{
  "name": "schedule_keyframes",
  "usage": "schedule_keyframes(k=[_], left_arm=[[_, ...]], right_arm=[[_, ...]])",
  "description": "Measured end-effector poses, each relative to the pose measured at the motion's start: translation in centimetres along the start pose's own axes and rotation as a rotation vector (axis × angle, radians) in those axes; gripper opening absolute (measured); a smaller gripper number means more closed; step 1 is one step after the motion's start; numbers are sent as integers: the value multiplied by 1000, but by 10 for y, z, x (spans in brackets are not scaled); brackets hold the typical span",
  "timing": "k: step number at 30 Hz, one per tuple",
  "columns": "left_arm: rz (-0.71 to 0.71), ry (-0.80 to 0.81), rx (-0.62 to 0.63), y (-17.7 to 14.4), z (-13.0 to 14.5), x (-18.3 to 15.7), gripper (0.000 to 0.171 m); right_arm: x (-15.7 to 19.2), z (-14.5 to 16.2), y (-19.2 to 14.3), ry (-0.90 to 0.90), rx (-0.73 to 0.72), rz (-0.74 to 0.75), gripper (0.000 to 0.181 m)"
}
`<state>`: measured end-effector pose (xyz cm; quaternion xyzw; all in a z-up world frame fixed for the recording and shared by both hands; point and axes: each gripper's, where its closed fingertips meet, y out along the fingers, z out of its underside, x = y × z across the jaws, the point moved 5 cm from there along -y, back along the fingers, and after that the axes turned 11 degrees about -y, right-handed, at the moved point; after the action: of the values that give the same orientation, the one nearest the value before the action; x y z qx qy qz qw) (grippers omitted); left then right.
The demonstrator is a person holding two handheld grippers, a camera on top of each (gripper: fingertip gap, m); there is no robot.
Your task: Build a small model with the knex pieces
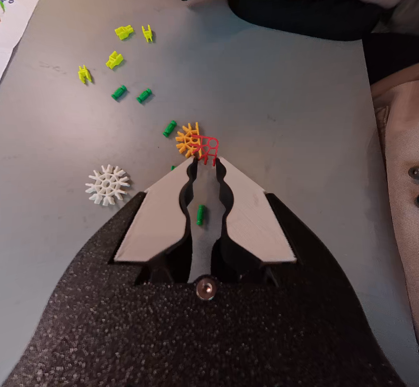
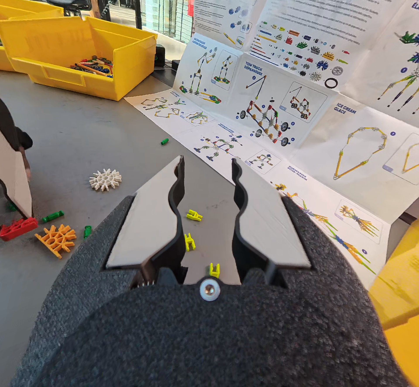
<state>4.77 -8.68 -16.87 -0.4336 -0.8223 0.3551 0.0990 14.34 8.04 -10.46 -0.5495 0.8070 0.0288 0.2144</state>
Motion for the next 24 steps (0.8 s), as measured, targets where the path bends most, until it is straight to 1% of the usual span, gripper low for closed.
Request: schedule_keyframes(k=[3, 7, 10, 11, 12, 14, 15, 17, 19, 20, 22, 24], left_arm=[[36, 12, -4, 2, 7, -6, 16], [45, 51, -7, 2, 10, -13, 16], [9, 67, -10, 5, 11, -12, 18], [-5, 76, -26, 4, 10, -11, 26], [11, 65, -61, 0, 6, -11, 29], [32, -16, -176, -19, -7, -3, 30], [22, -63, -229, -30, -11, 6, 30], [-25, -139, -275, -48, -10, 28, 30], [-64, -169, -274, -59, 1, 43, 30], [-72, -171, -259, -62, 8, 47, 30], [-77, -164, -222, -62, 17, 50, 29], [-56, -138, -180, -57, 21, 45, 29]], right_arm=[[0, 0, 1, 42, -11, -14, 40], [4, 2, 2, 26, -2, -22, 41], [11, 0, 3, -2, -6, -80, 41], [16, -1, 3, -18, -13, -120, 41], [24, -2, 3, -40, -20, -184, 42], [45, -3, 1, -85, -20, -334, 45], [59, -4, -2, -113, -21, -428, 45], [90, -4, -10, -166, 4, -628, 45], [121, 2, -19, -234, 66, -801, 45], [133, 6, -21, -279, 100, -845, 45], [150, 13, -22, -363, 162, -882, 45], [159, 16, -20, -408, 199, -894, 44]])
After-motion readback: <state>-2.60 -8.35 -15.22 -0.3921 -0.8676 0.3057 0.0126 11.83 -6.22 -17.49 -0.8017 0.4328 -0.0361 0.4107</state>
